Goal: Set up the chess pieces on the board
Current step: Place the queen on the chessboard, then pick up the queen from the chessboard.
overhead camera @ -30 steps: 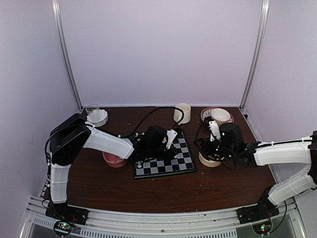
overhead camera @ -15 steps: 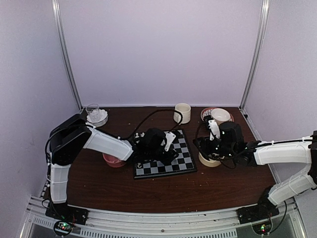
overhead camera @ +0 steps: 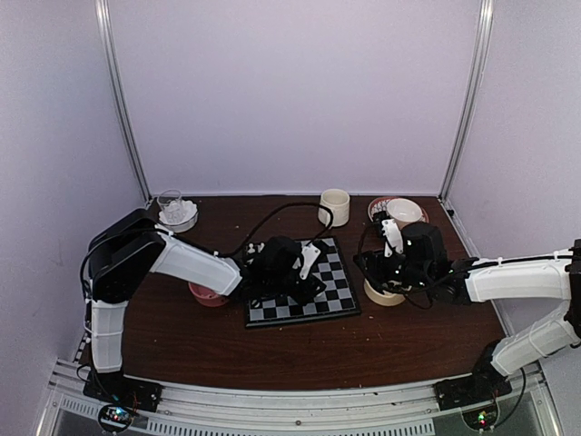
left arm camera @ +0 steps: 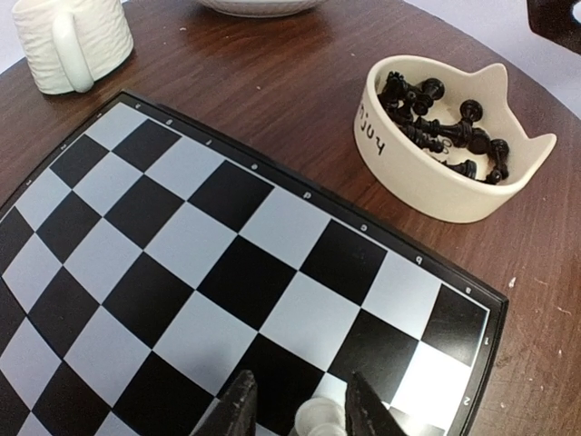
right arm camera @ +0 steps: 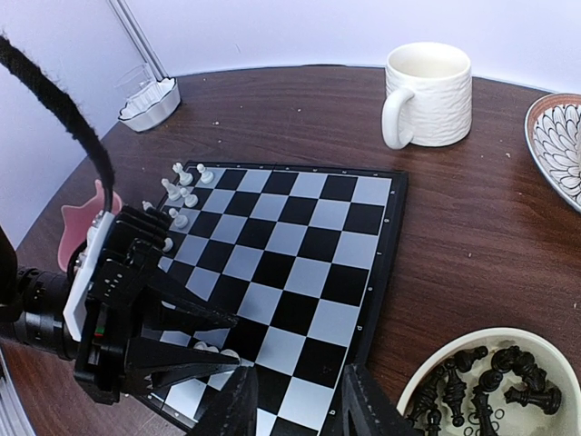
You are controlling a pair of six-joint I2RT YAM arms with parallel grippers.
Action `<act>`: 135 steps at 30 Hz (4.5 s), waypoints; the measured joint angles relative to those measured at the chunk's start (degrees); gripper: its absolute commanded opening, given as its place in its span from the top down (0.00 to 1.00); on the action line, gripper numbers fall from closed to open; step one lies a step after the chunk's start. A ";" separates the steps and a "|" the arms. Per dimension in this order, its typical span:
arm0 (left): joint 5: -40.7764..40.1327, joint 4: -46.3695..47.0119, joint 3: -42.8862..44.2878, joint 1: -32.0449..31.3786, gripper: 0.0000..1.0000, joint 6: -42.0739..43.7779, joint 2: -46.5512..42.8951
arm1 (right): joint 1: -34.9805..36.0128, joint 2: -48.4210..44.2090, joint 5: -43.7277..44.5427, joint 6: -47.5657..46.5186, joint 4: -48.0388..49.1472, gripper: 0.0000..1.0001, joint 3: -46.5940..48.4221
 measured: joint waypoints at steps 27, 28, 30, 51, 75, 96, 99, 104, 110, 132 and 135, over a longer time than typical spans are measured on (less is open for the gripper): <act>-0.28 -21.53 6.62 -0.02 0.48 -5.90 -4.13 | -0.04 -1.49 0.09 -0.17 -0.59 0.66 0.04; -0.39 -22.53 6.99 -0.02 0.48 -6.12 -4.13 | -0.04 -1.70 0.11 -0.17 -0.61 0.66 0.04; -0.42 -24.15 7.56 -0.02 0.48 -6.29 -4.13 | -0.04 -2.08 0.28 -0.17 -0.59 0.66 0.04; -0.87 -27.47 15.45 -0.42 0.60 -5.18 -0.48 | -0.09 -4.72 2.78 -0.17 0.00 0.66 -0.87; -2.73 -30.14 15.91 -0.42 0.81 -5.38 0.74 | -0.09 -4.72 2.89 -0.15 0.11 0.66 -1.09; -3.48 -34.01 17.07 -0.98 0.70 -5.40 0.74 | -0.17 -4.72 2.89 -0.15 0.11 0.66 -1.09; -3.63 -34.07 17.09 -1.09 0.75 -5.40 0.72 | -0.22 -4.72 2.89 -0.15 0.11 0.66 -1.09; -3.76 -34.16 17.33 -1.11 0.81 -5.40 0.74 | -0.24 -4.72 2.89 -0.13 0.11 0.66 -1.09; -3.87 -34.45 18.05 -1.11 0.87 -5.40 0.74 | -0.24 -4.72 2.89 -0.15 0.09 0.66 -1.09; -8.83 -37.53 16.59 -1.14 0.90 -5.75 -6.45 | -0.35 -4.72 2.86 -0.13 0.09 0.66 -1.09; -10.51 -38.16 15.17 -1.05 0.90 -5.86 -10.19 | -0.35 -4.72 2.84 -0.13 0.09 0.66 -1.09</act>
